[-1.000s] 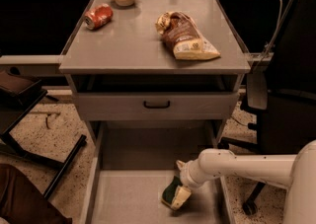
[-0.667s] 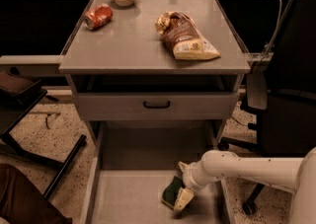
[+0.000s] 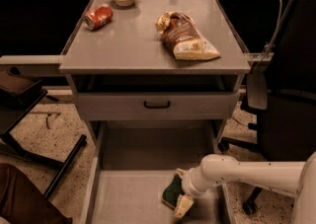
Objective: Pick sponge from middle drawer and place on counter
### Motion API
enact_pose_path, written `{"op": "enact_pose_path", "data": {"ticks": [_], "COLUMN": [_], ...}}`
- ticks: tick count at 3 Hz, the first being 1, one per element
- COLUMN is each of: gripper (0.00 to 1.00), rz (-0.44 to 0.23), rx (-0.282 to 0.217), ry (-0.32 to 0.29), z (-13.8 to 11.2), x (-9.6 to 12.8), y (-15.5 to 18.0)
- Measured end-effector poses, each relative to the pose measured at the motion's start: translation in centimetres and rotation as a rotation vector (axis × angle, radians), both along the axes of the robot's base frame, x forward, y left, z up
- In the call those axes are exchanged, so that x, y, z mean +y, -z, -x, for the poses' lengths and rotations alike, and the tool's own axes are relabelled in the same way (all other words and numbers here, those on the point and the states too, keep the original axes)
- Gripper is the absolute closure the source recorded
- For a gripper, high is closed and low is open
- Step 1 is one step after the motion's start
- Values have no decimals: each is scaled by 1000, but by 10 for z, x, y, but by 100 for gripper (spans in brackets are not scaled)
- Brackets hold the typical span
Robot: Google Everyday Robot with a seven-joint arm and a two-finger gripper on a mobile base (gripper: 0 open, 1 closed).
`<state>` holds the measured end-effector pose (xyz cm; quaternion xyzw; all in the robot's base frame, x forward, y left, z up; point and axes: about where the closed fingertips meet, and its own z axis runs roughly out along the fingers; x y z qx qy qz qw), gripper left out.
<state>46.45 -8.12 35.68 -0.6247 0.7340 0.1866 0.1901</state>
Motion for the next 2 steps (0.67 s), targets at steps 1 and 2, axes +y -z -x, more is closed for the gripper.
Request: {"op": "enact_pose_path", "data": {"ticks": [1, 2], "gripper": [0, 0], "rz": [-9, -9], "rx": [23, 32], "ry": [-41, -77], "z": [8, 8], "x": [17, 36], "y": [7, 12]}}
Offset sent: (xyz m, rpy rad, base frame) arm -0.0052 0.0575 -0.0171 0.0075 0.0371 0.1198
